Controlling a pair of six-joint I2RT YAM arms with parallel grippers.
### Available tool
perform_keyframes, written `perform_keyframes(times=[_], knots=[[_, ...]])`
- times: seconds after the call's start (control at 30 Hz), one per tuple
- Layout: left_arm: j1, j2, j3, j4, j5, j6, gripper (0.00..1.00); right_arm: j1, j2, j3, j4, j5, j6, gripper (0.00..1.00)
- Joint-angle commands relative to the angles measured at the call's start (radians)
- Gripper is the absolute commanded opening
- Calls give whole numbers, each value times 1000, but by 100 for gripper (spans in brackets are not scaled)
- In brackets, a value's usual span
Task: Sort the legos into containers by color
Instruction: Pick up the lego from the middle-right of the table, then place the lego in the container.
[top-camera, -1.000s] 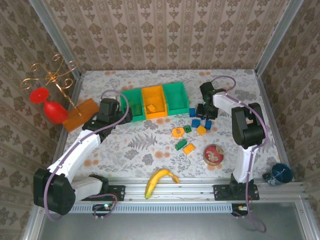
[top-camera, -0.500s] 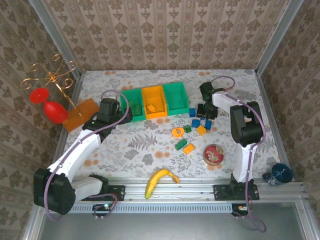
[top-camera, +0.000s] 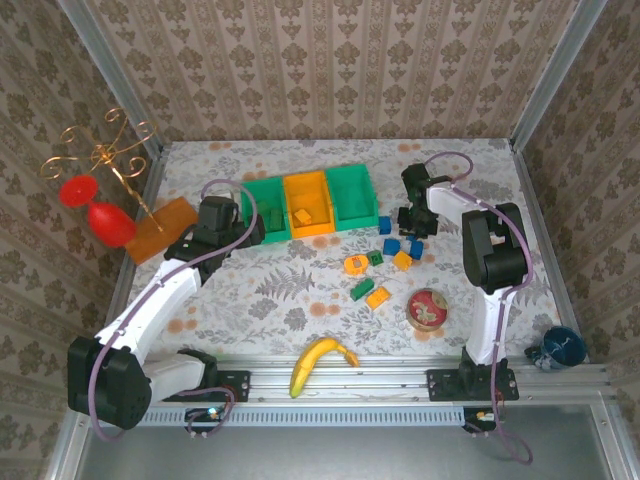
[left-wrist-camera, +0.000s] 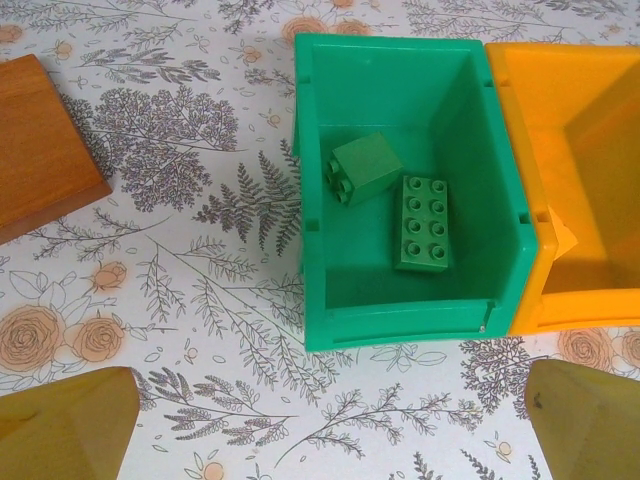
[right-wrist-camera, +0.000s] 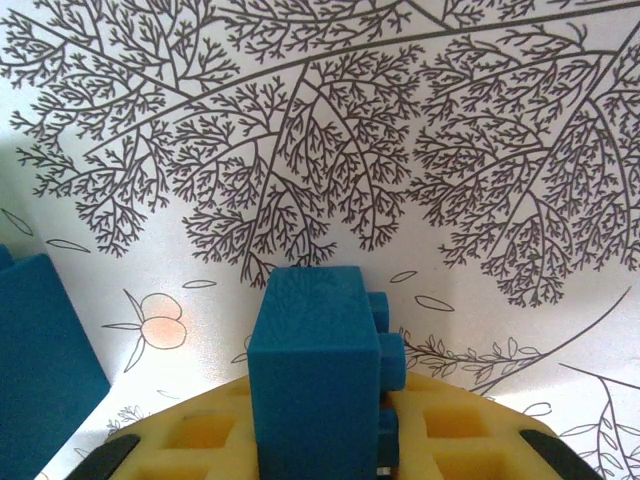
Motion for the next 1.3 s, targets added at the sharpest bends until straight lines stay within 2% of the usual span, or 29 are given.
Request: perform_keyframes(times=[0.0,0.27,0.63,0.9,1.27], knots=[[8,3,-13,16,13,-17,100,5,-40,-25,22,18,4,15],[8,2,-14,17,16,-16,100,6,-87,-46,24,31,7,7],[9,3,-11,19,18,-17,100,28,-183,-51,18,38,22,6],[9,2,-8,21,19,-17,100,119,-242,6,19,53,30,6],[9,-5,-6,18,20,-21,100,257,-119,227,-6,124,0,6]])
